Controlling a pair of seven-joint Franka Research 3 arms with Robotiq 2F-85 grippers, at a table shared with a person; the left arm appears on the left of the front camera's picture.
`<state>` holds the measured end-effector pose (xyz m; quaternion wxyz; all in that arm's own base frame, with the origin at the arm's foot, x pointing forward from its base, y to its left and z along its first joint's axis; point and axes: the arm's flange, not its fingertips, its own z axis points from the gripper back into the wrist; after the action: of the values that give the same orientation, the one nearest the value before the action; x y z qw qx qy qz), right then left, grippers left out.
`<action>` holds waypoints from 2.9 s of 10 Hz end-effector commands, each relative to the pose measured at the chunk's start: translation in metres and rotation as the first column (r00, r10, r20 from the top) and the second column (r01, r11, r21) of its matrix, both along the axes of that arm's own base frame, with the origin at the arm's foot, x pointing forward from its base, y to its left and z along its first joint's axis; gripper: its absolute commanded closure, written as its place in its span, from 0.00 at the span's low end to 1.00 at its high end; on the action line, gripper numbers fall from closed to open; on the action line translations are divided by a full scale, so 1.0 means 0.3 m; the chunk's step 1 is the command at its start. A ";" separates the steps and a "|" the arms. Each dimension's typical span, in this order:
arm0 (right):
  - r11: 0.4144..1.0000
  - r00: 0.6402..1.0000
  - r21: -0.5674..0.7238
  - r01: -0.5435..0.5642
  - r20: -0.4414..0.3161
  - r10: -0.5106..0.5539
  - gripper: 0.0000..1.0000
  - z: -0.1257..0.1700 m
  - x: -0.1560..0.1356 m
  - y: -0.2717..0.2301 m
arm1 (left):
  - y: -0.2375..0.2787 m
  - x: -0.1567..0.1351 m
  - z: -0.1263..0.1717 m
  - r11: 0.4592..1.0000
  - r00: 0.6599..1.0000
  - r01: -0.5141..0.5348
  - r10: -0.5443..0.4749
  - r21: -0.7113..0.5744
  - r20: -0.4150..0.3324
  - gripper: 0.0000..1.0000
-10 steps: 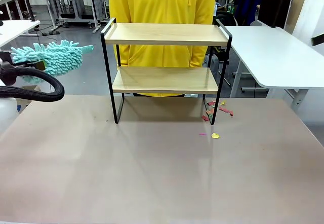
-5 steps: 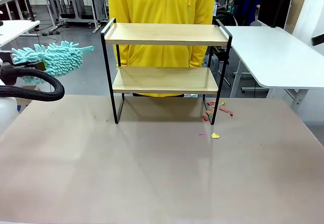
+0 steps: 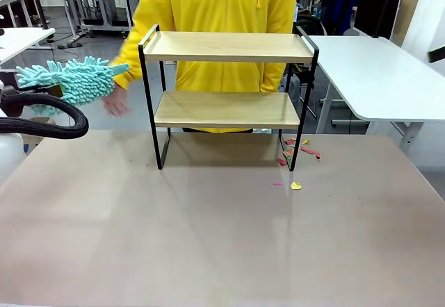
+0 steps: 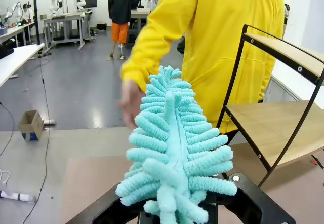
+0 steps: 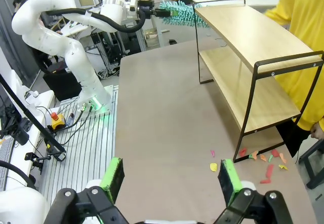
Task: Clean the shelf.
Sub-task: Hand the Duster back to the human.
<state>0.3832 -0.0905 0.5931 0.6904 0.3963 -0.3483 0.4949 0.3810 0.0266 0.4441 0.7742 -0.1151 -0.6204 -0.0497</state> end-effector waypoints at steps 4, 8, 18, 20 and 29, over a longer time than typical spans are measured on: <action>1.000 1.000 0.002 -0.005 0.001 0.005 0.00 0.010 -0.005 0.001 | 0.007 0.002 0.009 1.000 1.000 0.000 0.000 0.009 0.010 0.83; 1.000 1.000 0.002 -0.005 0.001 0.005 0.00 0.010 -0.005 0.001 | 0.007 0.002 0.009 1.000 1.000 0.000 0.000 0.009 0.010 0.83; 1.000 1.000 0.002 -0.005 0.001 0.005 0.00 0.010 -0.005 0.001 | 0.256 -0.057 0.485 0.932 0.982 -0.136 0.082 -0.337 -0.169 0.00; 1.000 1.000 0.002 -0.005 0.001 0.005 0.00 0.010 -0.005 0.001 | 0.443 -0.055 0.580 0.869 0.971 -0.228 0.168 -0.440 -0.171 0.00; 1.000 1.000 0.002 -0.005 0.001 0.005 0.00 0.010 -0.005 0.001 | 0.542 -0.080 0.583 0.847 0.964 -0.263 0.210 -0.462 -0.163 0.00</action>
<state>0.3832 -0.0903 0.5932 0.6906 0.3962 -0.3478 0.4951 0.3605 0.1903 0.6204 0.7534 -0.2333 -0.5786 0.2076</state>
